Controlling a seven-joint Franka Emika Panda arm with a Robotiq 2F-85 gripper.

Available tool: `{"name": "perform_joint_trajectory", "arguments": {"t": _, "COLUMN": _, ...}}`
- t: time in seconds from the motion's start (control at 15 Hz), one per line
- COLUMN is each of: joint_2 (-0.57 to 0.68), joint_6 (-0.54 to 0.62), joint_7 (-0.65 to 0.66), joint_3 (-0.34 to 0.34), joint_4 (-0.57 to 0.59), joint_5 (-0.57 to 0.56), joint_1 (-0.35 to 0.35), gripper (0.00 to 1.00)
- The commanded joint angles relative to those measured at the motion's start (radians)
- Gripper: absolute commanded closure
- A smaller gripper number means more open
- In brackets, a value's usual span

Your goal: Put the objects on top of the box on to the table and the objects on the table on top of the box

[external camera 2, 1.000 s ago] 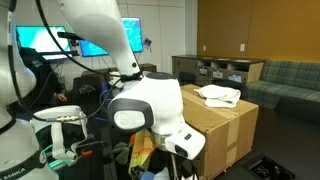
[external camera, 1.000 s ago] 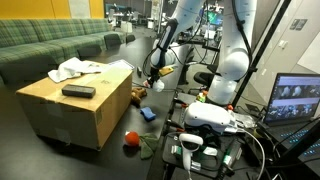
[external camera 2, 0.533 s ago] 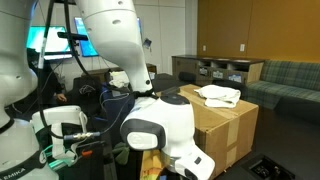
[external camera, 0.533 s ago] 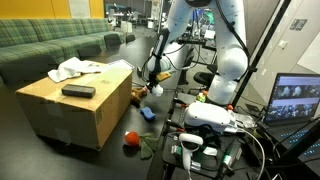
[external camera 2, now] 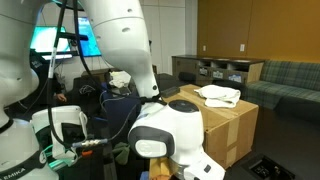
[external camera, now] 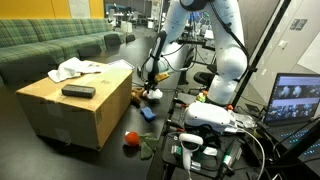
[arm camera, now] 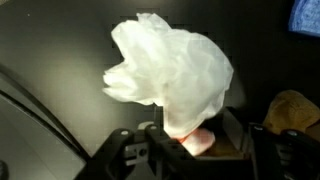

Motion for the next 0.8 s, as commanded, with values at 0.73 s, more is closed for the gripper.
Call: {"name": "perform_joint_trajectory", "arguments": {"t": 0.73, "joint_2": 0.043, "joint_6": 0.014, "joint_7": -0.168, "joint_3": 0.211, "joint_4": 0.135, "joint_5": -0.053, "joint_1": -0.163, "gripper": 0.00}}
